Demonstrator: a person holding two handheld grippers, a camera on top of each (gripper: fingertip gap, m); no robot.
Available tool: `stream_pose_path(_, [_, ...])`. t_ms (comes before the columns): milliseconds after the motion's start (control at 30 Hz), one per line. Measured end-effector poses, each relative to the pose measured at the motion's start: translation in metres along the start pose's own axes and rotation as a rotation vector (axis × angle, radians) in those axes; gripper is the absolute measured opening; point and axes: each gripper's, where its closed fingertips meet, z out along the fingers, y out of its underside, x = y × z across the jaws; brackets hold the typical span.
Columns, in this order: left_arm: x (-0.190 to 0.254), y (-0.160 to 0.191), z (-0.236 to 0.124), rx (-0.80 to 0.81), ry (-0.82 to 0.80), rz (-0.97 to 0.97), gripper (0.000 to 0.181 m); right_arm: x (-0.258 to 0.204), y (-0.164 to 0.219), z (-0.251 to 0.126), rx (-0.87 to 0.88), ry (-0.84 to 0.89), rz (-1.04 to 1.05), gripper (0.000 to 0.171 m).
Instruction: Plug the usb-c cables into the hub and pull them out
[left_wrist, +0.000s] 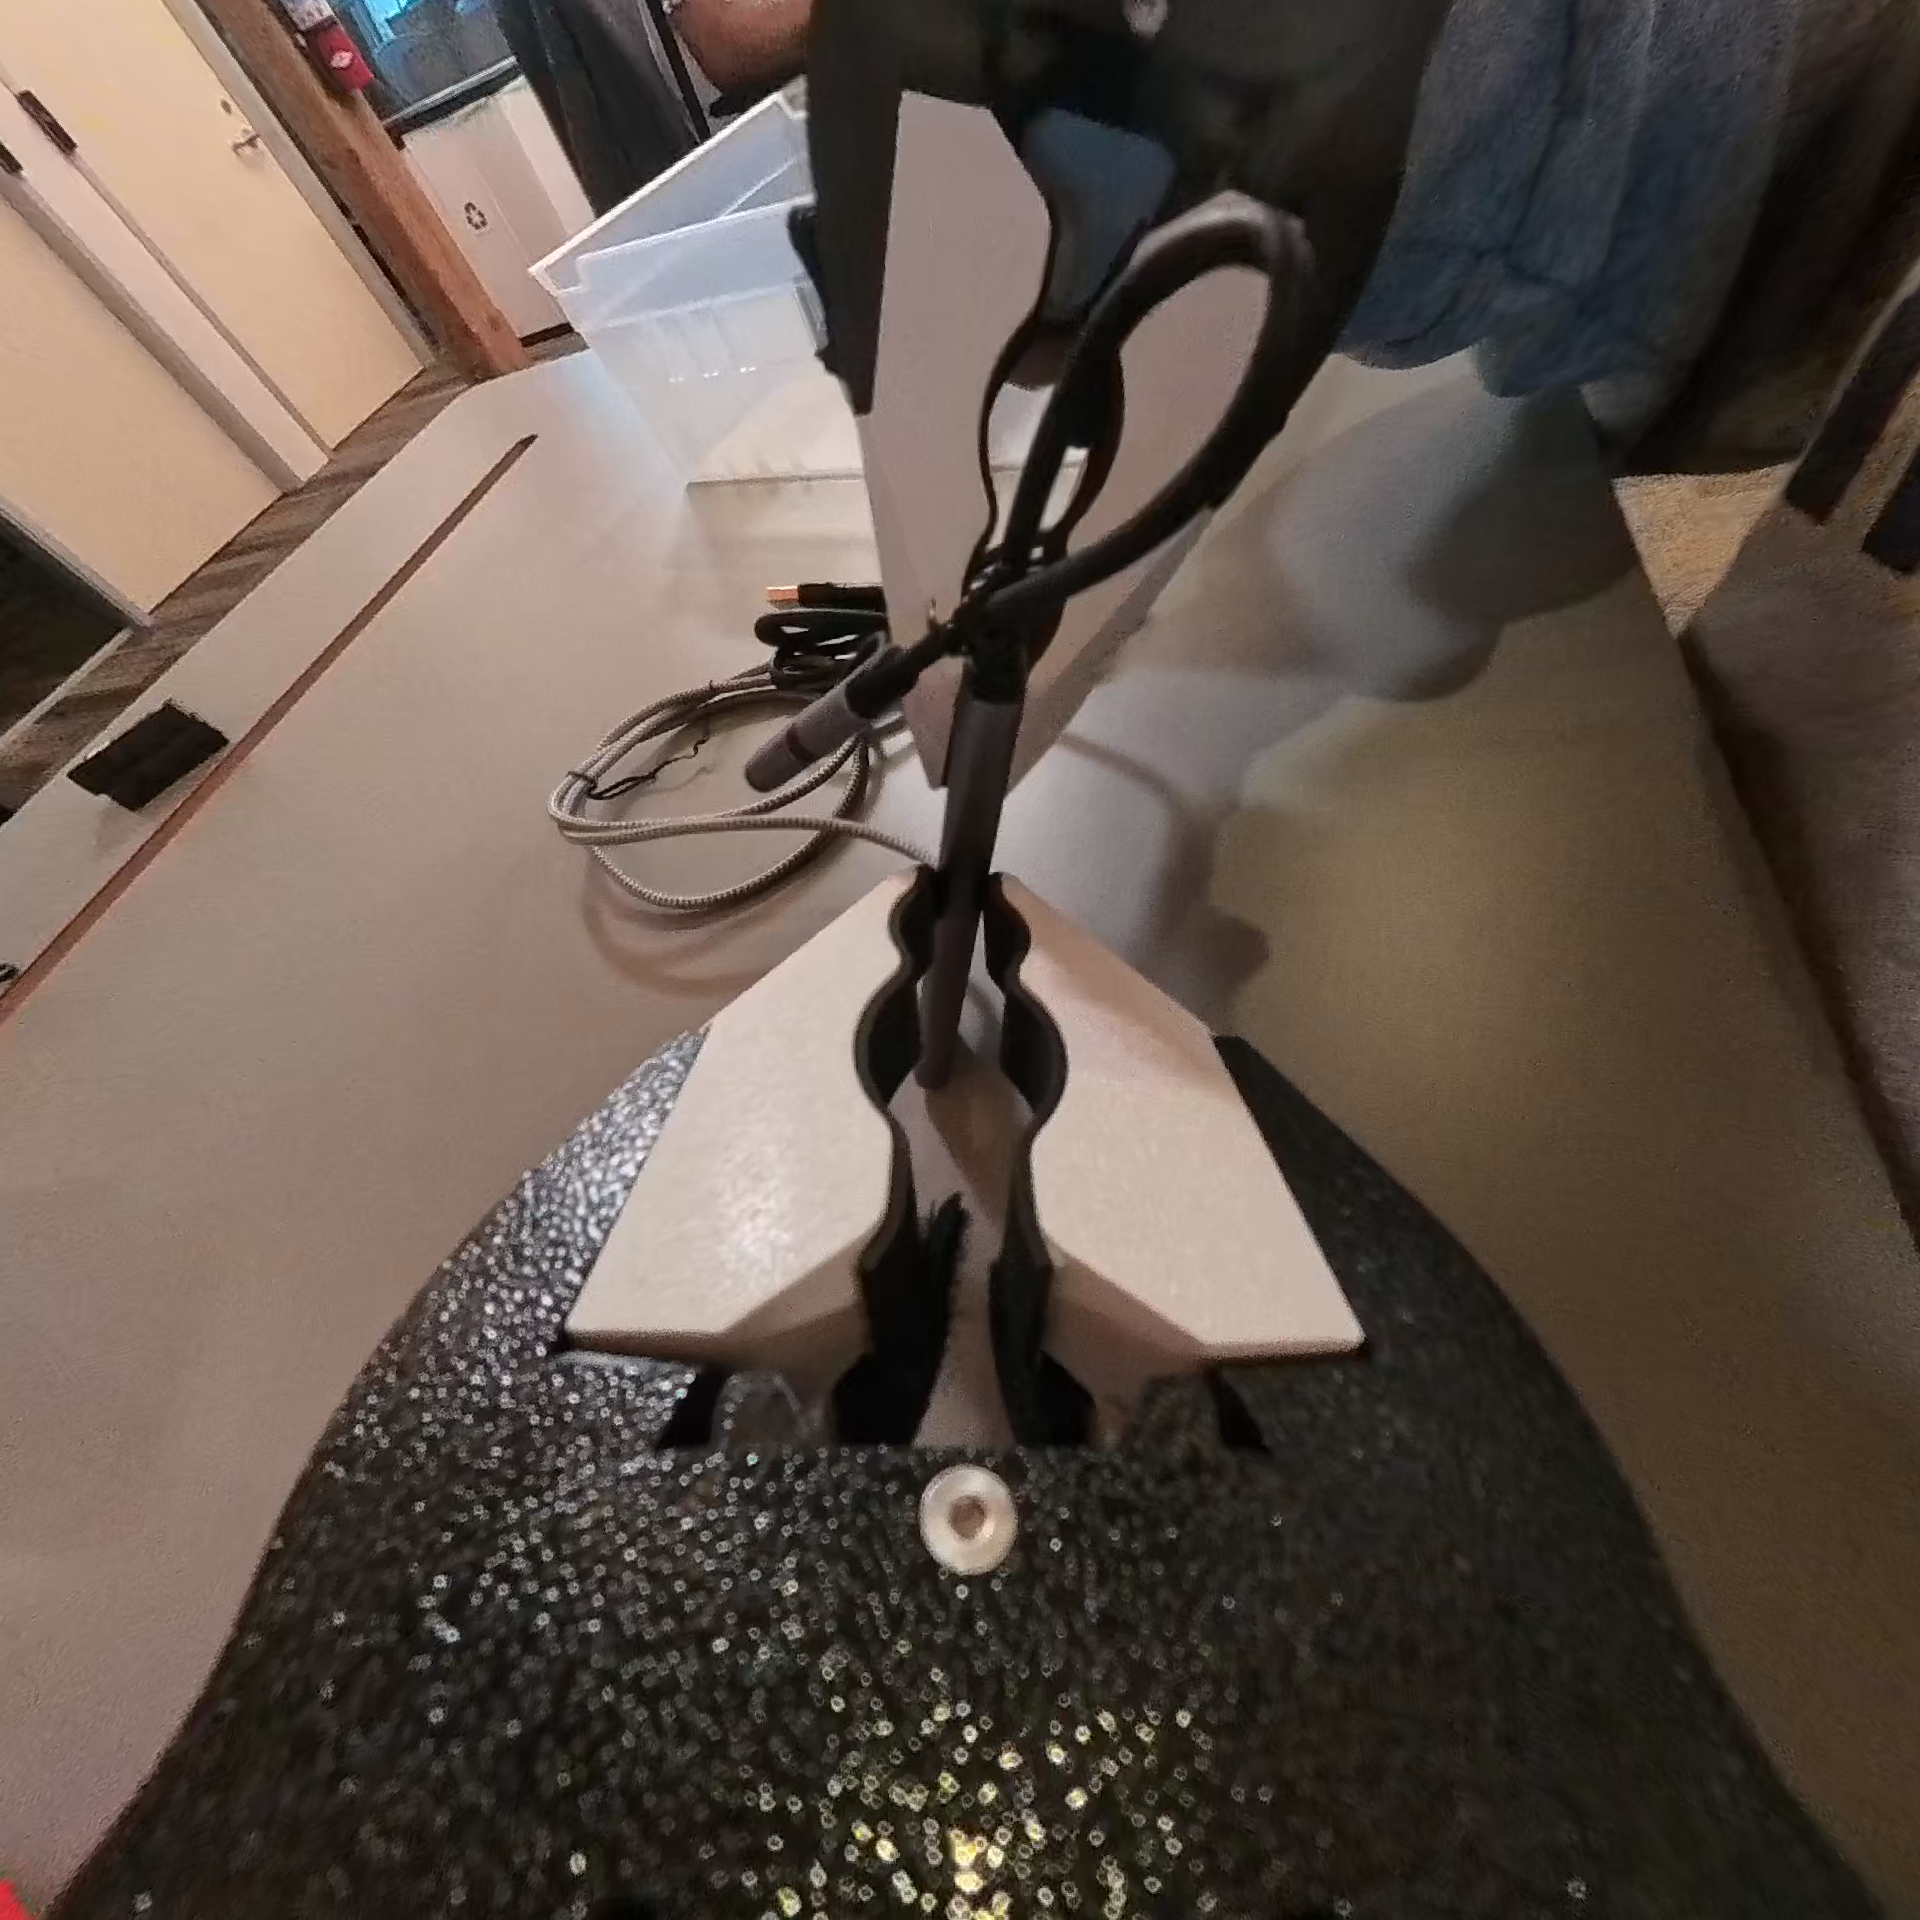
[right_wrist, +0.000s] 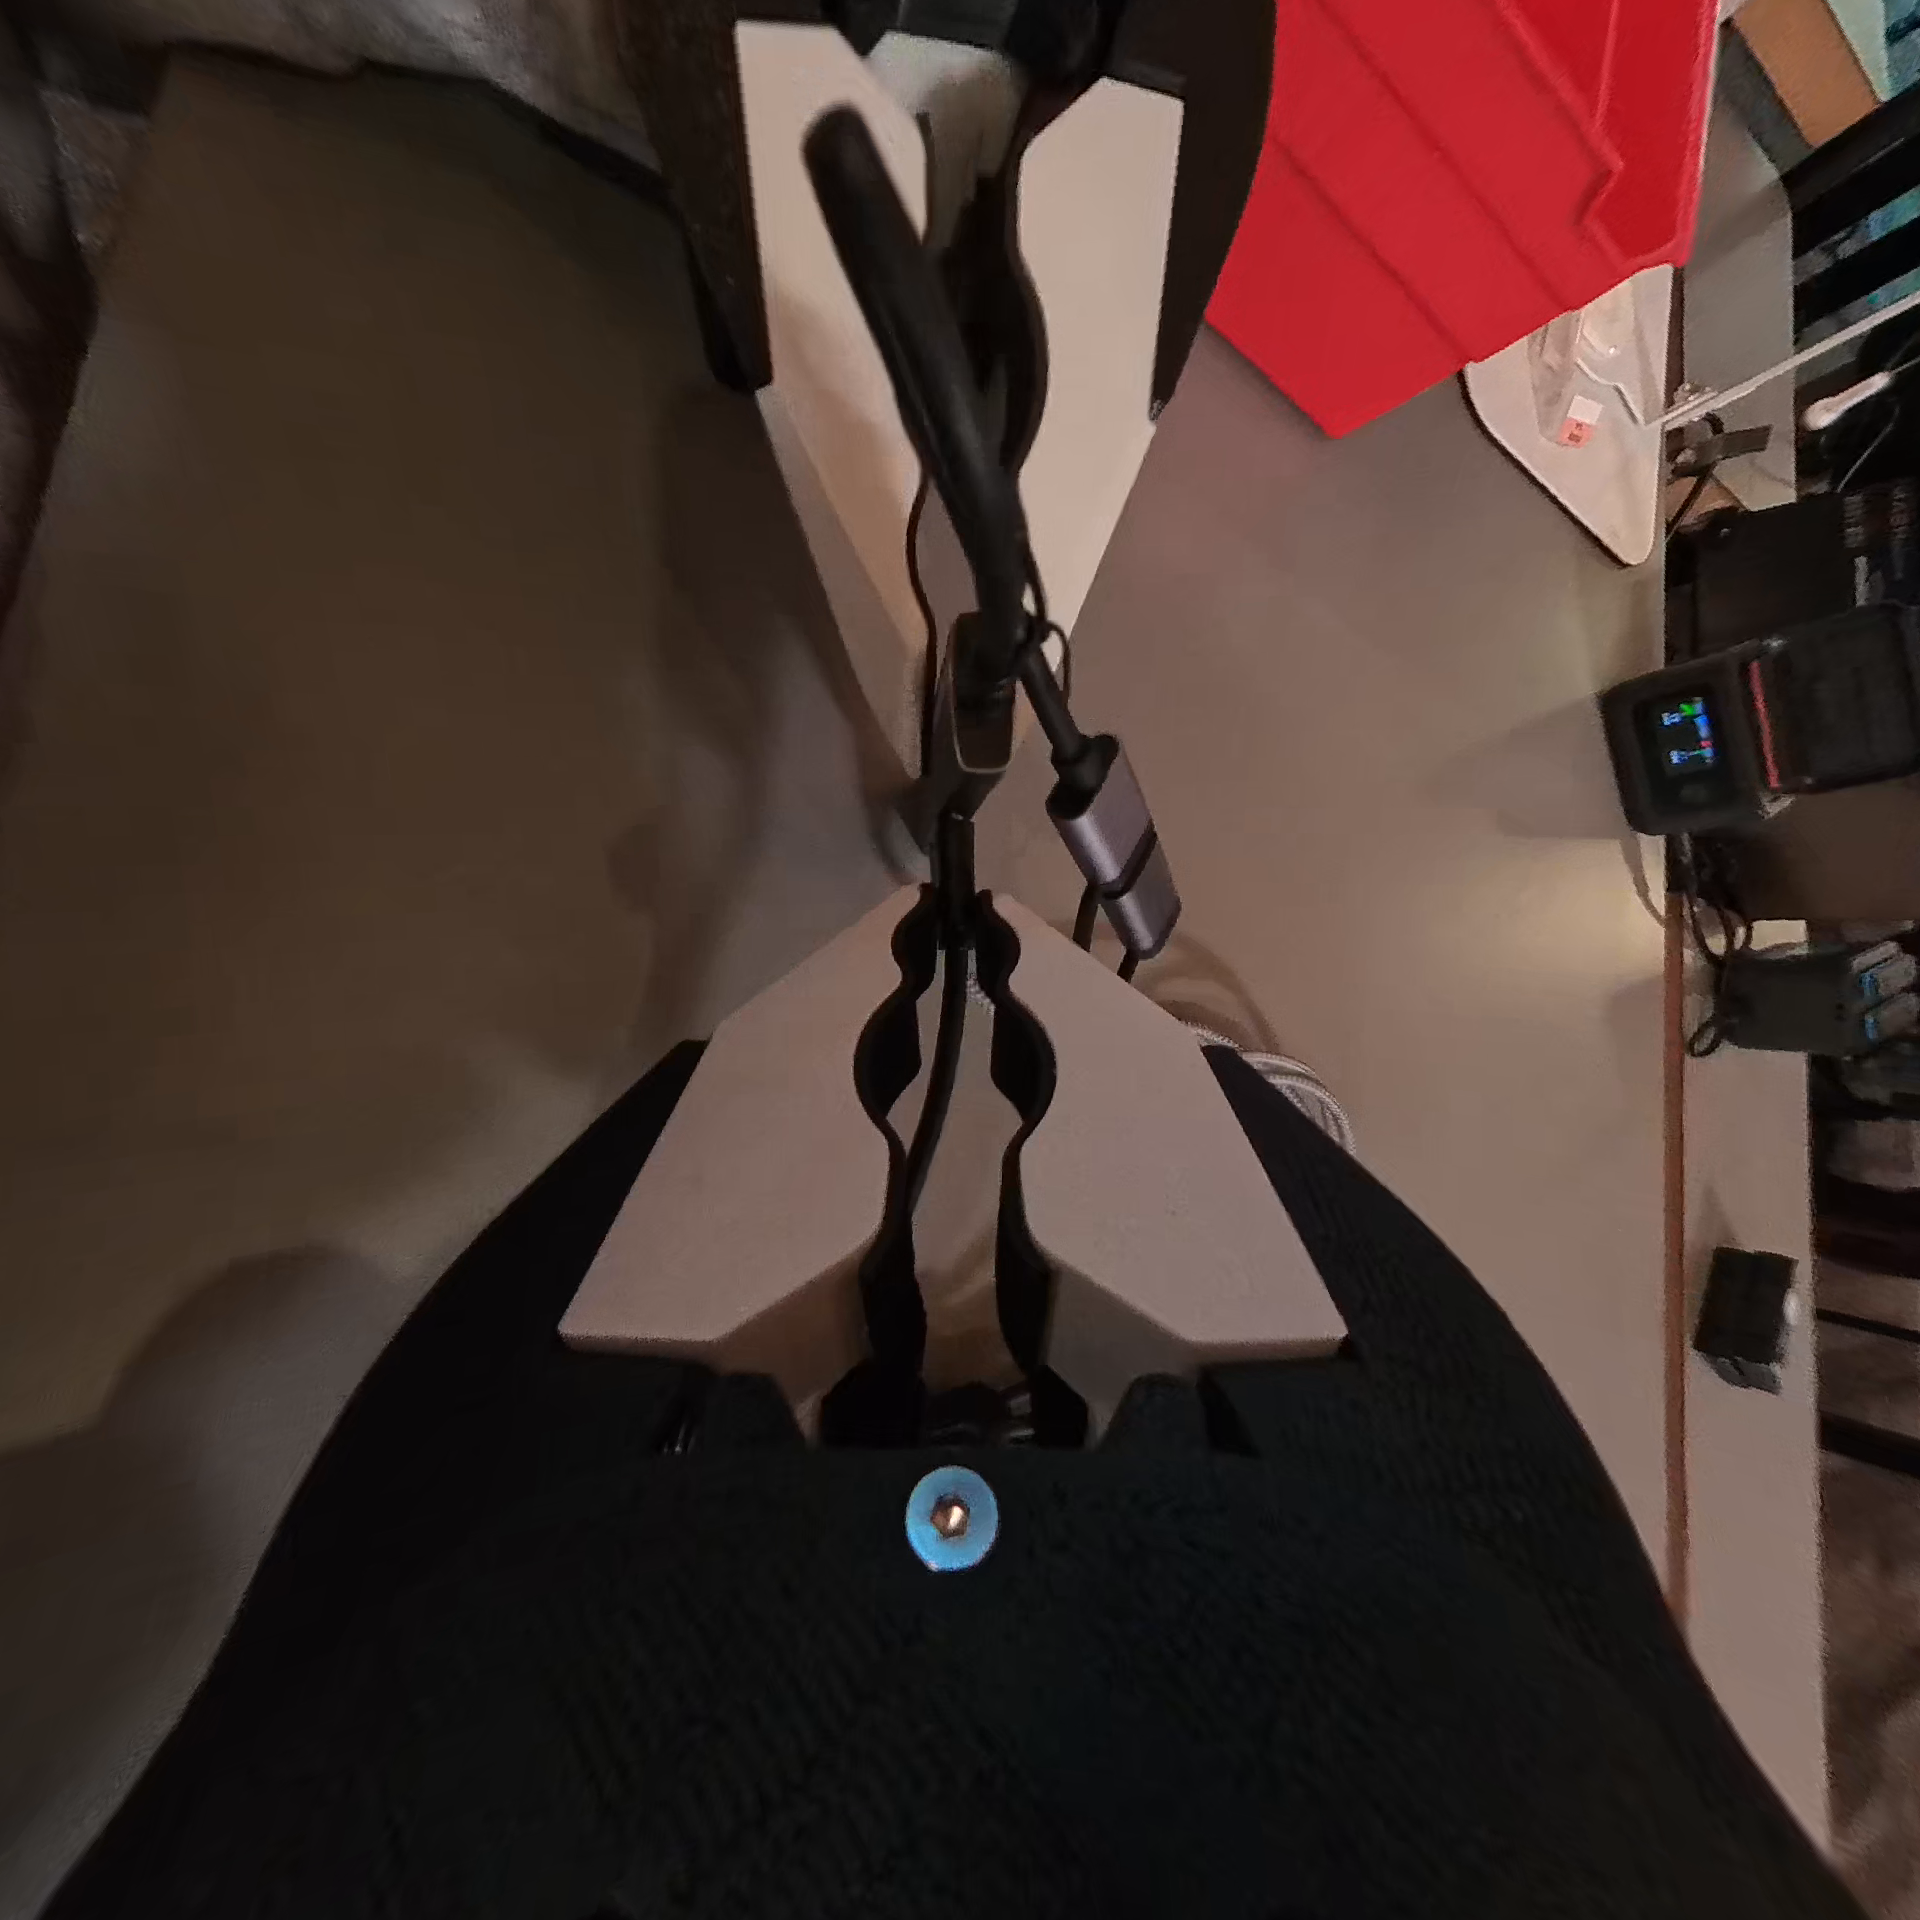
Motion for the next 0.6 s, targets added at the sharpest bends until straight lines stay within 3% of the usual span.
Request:
stream_pose_path(167, [-0.006, -0.003, -0.001, 0.025, -0.011, -0.057, 0.006, 0.007, 0.0, -0.002, 0.022, 0.079, 0.015, 0.006])
stream_pose_path(300, [-0.02, -0.037, -0.01, 0.099, -0.066, -0.026, 0.007, 0.026, -0.007, -0.029, 0.093, 0.148, 0.168, 0.008])
stream_pose_path(400, [-0.047, -0.062, -0.023, 0.117, -0.19, 0.01, 0.007, 0.045, 0.0, -0.063, 0.082, 0.257, 0.239, 0.051])
stream_pose_path(500, [-0.052, -0.087, -0.026, 0.118, -0.214, 0.124, 0.007, 0.068, -0.02, -0.1, 0.256, 0.419, 0.214, 0.084])
stream_pose_path(600, [-0.044, -0.106, -0.018, 0.089, -0.184, 0.254, 0.006, 0.067, -0.041, -0.096, 0.305, 0.362, 0.177, 0.09])
